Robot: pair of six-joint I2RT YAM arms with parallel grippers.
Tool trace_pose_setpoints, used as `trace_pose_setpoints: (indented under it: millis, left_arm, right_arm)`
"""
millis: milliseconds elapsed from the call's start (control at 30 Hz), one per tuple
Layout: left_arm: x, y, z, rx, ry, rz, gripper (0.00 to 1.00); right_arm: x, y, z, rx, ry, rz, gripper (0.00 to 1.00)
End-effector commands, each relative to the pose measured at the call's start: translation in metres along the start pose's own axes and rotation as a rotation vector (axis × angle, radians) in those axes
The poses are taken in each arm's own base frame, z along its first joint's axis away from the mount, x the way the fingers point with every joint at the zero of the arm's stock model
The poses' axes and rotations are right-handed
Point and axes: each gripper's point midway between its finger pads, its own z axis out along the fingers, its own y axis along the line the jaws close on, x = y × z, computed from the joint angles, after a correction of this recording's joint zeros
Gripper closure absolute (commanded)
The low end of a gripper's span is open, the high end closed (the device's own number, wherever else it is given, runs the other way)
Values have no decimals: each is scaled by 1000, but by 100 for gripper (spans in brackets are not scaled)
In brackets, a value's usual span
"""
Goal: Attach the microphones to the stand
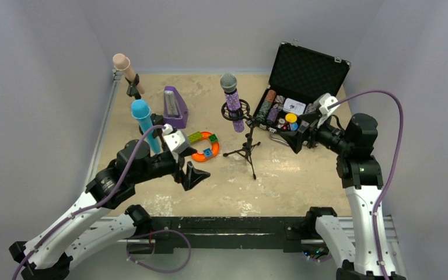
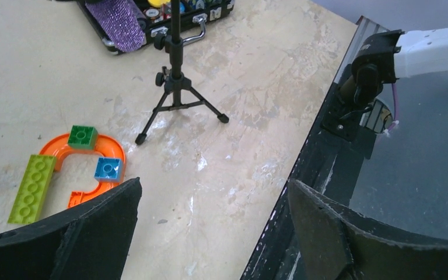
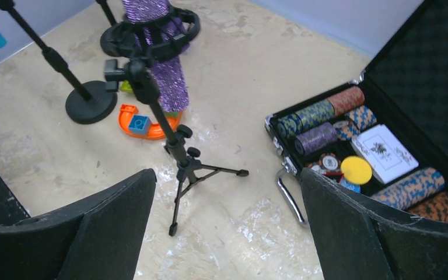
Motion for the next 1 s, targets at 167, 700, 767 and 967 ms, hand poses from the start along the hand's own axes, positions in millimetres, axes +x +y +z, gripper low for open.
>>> trace_pose_setpoints:
  millis: [167,700,767,967]
  left_arm:
    - [44,10,-6,-48,66,-32,1]
    - [61,10,-6,-52,167,-59,1]
    - [62,11,-7,-53,166,-56,1]
    - [62,11,-7,-55,166,-54,1]
  right_arm:
    - [13,-35,-16,259,-90,65,1]
    - [20,-38,-30,316,-155,109,1]
    - [20,-39,-32,323,-163,108,1]
    - [20,-40,-34,324,-165,124,1]
